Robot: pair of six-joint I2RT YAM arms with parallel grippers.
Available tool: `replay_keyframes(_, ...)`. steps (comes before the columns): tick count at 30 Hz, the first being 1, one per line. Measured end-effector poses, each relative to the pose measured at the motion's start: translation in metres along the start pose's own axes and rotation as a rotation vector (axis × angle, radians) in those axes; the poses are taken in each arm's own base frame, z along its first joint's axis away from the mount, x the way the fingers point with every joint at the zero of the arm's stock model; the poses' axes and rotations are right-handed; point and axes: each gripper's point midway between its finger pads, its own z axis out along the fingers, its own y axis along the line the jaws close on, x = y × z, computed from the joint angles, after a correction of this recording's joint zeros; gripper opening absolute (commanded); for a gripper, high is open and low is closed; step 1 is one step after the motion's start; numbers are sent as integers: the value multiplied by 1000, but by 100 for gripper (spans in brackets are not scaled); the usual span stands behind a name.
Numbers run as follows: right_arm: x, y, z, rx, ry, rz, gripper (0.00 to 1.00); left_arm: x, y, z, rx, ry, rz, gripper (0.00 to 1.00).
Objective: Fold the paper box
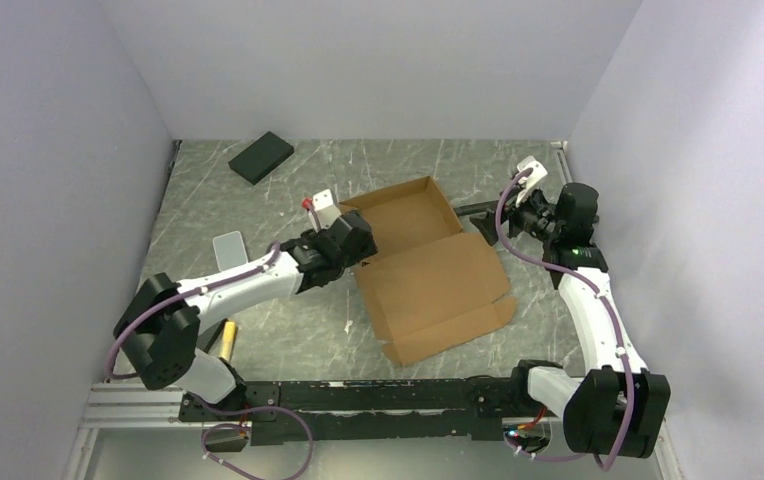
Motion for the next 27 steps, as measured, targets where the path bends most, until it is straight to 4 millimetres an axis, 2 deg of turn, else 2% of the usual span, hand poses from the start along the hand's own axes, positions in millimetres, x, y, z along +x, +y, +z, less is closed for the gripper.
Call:
replay_keyframes(4,0,6,-3,-31,-12,5,100,-26,10,6,15,-15,58,90)
replay_keyframes(10,-1,11,-3,-63,-20,9,100,-48,37,41,32,52,101,83)
replay_keyframes(12,-1,13,-3,-71,-20,10,100,-45,42,54,32,85,121,83)
replay_keyframes(15,0,14,-3,-78,-17,15,100,-32,35,79,42,160,162,74)
replay_keyframes(17,1,14,-2,-80,-14,18,100,-25,28,91,55,195,181,62)
replay_keyframes(20,4,15,-2,-84,-6,26,100,-15,23,108,58,238,198,32)
replay_keyframes(22,5,16,-3,-88,-3,31,100,-8,24,118,44,263,212,24)
replay_keyframes(24,6,17,-3,-95,-1,34,100,-3,26,125,19,289,222,6)
replay_keyframes(25,6,18,-3,-99,-1,35,100,-2,28,127,6,300,232,0)
replay_keyframes(27,7,18,-3,-103,1,35,100,-3,25,131,-6,315,240,0)
